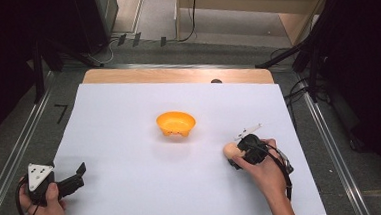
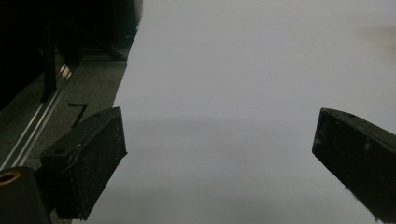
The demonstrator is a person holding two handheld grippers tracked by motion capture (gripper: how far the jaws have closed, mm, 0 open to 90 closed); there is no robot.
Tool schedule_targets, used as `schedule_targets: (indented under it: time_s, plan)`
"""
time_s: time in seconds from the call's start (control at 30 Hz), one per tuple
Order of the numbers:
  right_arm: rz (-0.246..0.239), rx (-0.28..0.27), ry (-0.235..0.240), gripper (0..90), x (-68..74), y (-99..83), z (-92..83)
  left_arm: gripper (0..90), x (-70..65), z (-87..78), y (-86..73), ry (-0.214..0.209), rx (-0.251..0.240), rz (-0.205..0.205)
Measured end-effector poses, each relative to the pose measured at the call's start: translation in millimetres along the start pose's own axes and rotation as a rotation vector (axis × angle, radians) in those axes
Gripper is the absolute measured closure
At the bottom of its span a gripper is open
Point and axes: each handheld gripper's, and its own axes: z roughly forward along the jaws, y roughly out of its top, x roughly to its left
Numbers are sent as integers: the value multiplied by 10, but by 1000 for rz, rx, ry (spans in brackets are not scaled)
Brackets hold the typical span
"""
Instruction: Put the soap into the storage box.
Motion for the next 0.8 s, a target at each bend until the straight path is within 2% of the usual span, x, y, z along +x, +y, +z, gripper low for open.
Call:
schedule_targets:
  time_s: [0.17,0.33,0.47,0.7,0.8]
  plan:
    - [-37,-23,0,334,-13,51,-43,31,1,1,0,-2,0,-2]
    - [-60,-49,27,334,-12,142,-87,31,7,0,-1,-4,-3,-5]
    - [-135,-51,33,334,28,305,-130,31,4,-3,-1,-4,-2,-4]
    - [-173,-76,53,334,29,521,-142,31,3,0,-1,-6,-2,-3]
    - [-213,-85,58,334,38,619,-149,32,3,0,-1,-6,-2,-2]
